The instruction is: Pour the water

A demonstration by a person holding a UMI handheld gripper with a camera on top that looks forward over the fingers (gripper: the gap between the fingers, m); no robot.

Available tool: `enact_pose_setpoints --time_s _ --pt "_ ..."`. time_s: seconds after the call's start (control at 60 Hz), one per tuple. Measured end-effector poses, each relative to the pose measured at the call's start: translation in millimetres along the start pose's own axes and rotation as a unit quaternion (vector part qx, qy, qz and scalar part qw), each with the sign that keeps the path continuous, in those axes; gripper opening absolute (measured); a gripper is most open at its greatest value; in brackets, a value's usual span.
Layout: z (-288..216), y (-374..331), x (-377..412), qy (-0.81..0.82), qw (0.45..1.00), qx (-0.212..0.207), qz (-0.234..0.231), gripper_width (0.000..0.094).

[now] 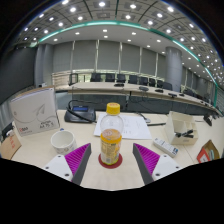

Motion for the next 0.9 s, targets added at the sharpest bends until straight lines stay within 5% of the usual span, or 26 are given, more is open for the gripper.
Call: enact_pose_setpoints --time_s 0.267,0.483,0.9 --pt "-3.2 -164.6 61.8 0.011 0.997 0.072 0.039 0.0857" --pt "-4.3 -264.8 107.7 0.024 0.996 0.075 0.049 0.0858" --pt "2.4 -320.6 131.6 0.028 0.996 0.075 0.049 0.0857"
Point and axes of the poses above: the point between the fingertips, and its own axes, seen from behind it with the camera up: x to the left, z down, y forward, the way the camera looks, the point moved 4 cm from there along -y, backward, against the way the camera looks, and after that the axes turned 7 degrees about -z, right-handed, at the moved point
